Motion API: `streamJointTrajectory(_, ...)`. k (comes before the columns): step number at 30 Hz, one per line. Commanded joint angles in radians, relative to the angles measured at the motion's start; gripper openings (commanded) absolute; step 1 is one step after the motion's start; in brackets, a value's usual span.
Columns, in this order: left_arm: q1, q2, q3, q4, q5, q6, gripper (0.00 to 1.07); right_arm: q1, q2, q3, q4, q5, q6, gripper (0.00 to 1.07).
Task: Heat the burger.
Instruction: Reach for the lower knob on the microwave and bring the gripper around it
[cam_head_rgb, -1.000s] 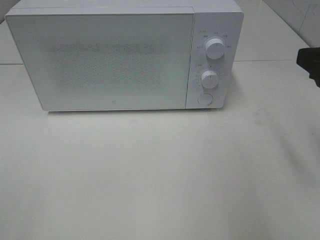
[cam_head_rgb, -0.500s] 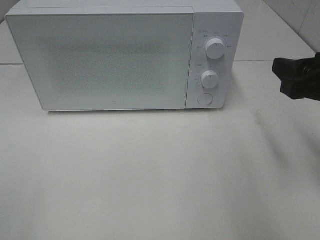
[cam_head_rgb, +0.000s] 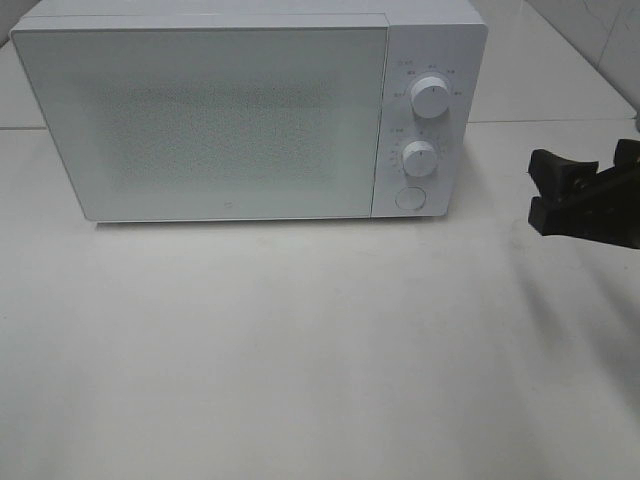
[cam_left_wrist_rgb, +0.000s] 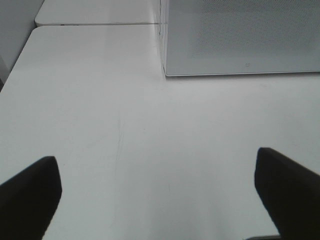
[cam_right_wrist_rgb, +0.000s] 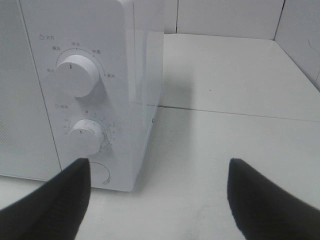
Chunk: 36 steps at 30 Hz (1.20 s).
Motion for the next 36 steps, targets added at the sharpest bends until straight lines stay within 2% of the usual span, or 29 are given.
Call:
streamJointTrajectory(1, 0.003, -0.016, 0.001, 0.003, 0.004, -0.003, 1.0, 0.078, 0.023, 0.004, 0.11, -0.063, -0.076, 0.74)
streamJointTrajectory(2, 0.003, -0.016, 0.001, 0.003, 0.004, -0.003, 1.0, 0.134, 0.045, 0.004, 0.181, -0.105, -0.105, 0.74)
streamJointTrajectory(4, 0.003, -0.016, 0.001, 0.003, 0.004, -0.003, 1.0, 0.165, 0.058, 0.004, 0.218, -0.132, -0.12, 0.74)
streamJointTrajectory(5, 0.003, -0.016, 0.001, 0.003, 0.004, -0.003, 1.0, 0.217, 0.083, 0.004, 0.287, -0.184, -0.138, 0.74)
streamJointTrajectory(14, 0.003, -0.016, 0.001, 0.003, 0.004, -0.003, 1.0, 0.419, 0.221, -0.019, 0.494, -0.354, -0.15, 0.74)
streamJointTrajectory(18, 0.003, -0.016, 0.001, 0.003, 0.004, -0.003, 1.0, 0.445, 0.284, -0.056, 0.507, -0.382, -0.15, 0.74)
streamJointTrajectory(29, 0.003, -0.016, 0.001, 0.003, 0.004, -0.003, 1.0, 0.445, 0.439, -0.18, 0.514, -0.408, -0.149, 0.74)
streamJointTrajectory(36, 0.003, -0.016, 0.001, 0.003, 0.004, -0.003, 1.0, 0.44, 0.499, -0.222, 0.514, -0.453, -0.109, 0.74)
